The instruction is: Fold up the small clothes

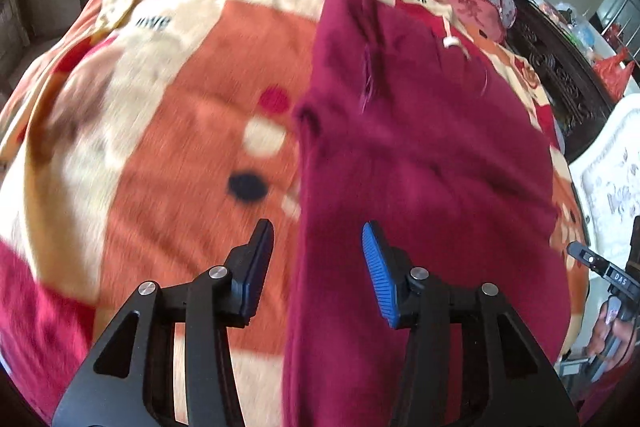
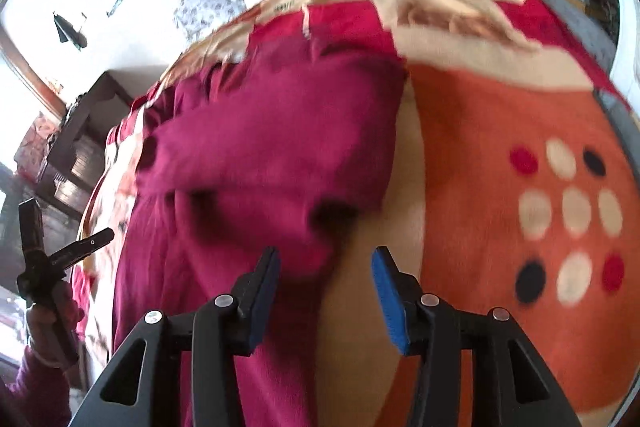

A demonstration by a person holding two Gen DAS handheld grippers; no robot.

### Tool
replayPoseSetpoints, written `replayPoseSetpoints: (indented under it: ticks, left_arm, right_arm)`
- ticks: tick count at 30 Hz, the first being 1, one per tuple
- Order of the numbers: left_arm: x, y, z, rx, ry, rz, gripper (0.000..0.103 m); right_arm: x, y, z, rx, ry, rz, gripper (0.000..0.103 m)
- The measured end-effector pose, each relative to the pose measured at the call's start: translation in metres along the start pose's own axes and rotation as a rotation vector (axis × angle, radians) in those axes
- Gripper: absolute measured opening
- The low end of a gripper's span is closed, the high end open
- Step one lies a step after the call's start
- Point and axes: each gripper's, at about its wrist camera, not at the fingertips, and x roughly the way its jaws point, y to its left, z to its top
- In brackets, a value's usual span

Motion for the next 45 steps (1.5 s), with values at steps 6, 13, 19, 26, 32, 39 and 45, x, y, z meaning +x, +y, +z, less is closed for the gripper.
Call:
replayPoseSetpoints:
  ticks: [6, 13, 19, 26, 32, 39, 45]
  left_arm:
    - [-0.020, 0.008, -0.041, -0.007, 0.026, -0.021, 0.046]
    - [-0.034, 0.015, -0.080, -0.004, 0.079, -0.032, 0.046]
    - [-0.044, 0.009, -0.102, 0.035, 0.075, 0.024, 0.046]
    - [-0.052, -0.005, -0.119, 0.081, 0.062, 0.036, 0.046]
    - [-0.055, -0.012, -0.123, 0.102, 0.064, 0.032, 0.046]
    - [-0.056, -0.004, -0.136, 0.053, 0.110, -0.022, 0.046]
    - [-0.049, 0.004, -0.143, -0.001, 0.157, -0.067, 0.046]
  right_arm:
    - [-0.014, -0.005, -0.039, 0.054, 0.025, 0.038, 0.046]
    - [-0.033, -0.006, -0.083, 0.077, 0.039, 0.035, 0.046]
    - [-0.041, -0.012, -0.116, 0.110, 0.069, 0.029, 0.046]
    - [-0.050, -0.011, -0.135, 0.103, 0.063, 0.008, 0.046]
    - [-0.052, -0.010, -0.147, 0.114, 0.061, 0.026, 0.046]
    - [-0.055, -0.016, -0.160, 0.145, 0.059, 0.044, 0.047]
    - [-0.051, -0.023, -0.168, 0.183, 0.055, 0.072, 0.049]
